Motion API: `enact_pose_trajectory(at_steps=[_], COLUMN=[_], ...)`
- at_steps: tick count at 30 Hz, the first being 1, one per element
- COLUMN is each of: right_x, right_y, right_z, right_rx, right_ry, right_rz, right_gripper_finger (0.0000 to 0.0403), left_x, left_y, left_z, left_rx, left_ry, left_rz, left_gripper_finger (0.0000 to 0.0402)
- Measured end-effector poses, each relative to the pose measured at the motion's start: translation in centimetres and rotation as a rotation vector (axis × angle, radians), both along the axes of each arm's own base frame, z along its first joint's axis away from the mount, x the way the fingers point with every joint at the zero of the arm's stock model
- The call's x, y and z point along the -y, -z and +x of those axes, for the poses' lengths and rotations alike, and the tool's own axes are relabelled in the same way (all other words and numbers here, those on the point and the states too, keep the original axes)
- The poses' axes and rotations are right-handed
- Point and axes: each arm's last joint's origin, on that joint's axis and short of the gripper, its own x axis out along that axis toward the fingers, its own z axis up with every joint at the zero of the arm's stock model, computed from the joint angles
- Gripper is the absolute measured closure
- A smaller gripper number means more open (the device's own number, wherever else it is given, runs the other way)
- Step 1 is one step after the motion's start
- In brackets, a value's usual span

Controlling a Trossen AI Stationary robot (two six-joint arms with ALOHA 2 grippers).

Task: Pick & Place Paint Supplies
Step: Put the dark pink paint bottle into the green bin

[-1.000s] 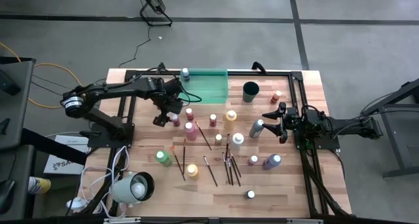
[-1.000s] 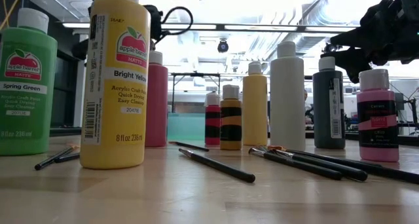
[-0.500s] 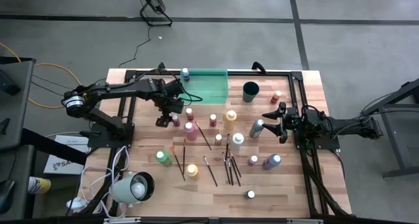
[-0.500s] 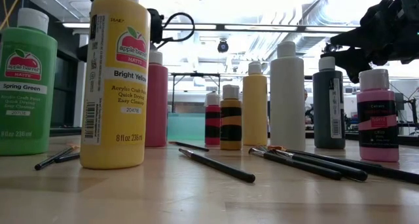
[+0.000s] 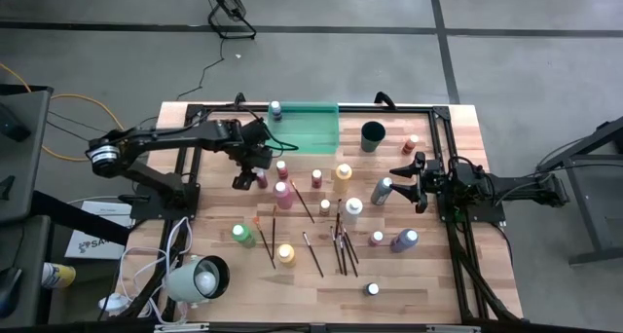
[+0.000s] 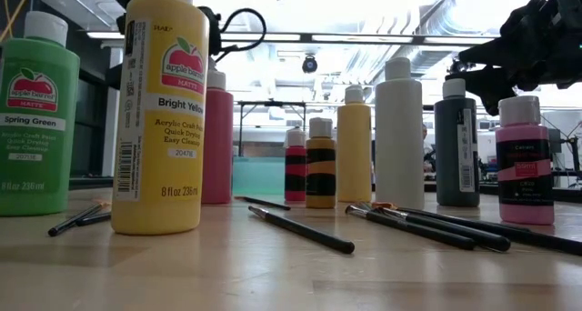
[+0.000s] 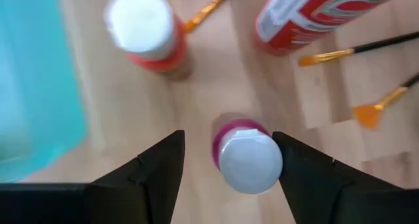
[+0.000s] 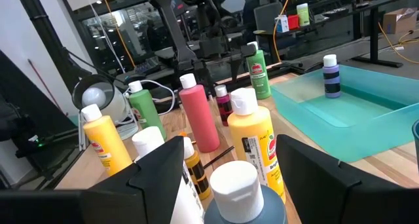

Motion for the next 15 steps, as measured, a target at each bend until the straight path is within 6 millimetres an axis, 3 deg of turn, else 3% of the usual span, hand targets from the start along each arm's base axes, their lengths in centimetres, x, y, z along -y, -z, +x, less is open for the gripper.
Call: enact_pose_trajectory(at_steps=[9,15], right_x=[0.0,0.0], right_y=[0.0,0.0], right_z=[0.0,0.0], right_rx=[0.0,0.0], right_ry=[0.0,0.0], right_rz=[0.0,0.0], right_gripper_finger=[0.0166,0.0166], left_x=[0.8,1.1], left_y=[1.3,0.6], left_z=[-1.9,-2.4], left_rx=[0.032,0.085], left_ry=[-0.042,-0.052], left_rz=[-0.002,0.015], left_gripper_finger=[0.0181,0.0181])
